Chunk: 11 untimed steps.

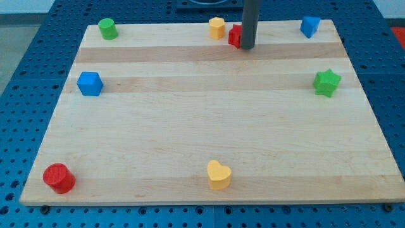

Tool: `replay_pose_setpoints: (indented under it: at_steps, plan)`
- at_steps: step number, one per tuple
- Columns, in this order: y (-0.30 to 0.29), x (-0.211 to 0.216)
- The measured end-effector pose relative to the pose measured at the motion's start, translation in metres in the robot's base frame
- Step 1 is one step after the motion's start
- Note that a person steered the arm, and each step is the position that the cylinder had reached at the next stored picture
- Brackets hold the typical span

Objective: Slightly move the red star to the right side of the yellow hexagon

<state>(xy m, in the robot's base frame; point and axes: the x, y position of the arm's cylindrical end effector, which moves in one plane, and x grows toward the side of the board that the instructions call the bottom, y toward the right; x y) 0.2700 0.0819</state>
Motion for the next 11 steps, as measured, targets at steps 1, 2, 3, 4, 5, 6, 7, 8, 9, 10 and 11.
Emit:
replay_pose_setpoints:
  at_steps: [1, 2, 3, 4, 5, 6, 7, 8, 9, 10, 11]
  plan:
    - [0.0, -0.012]
    - [0.0, -0.02]
    - [0.007, -0.025]
    - [0.021, -0.037]
    - [0.024, -0.056]
    - [0.024, -0.071]
    - [0.019, -0.074]
    - [0.003, -0.074]
    - [-0.016, -0.074]
    - [-0.036, -0.074]
    - [-0.059, -0.074]
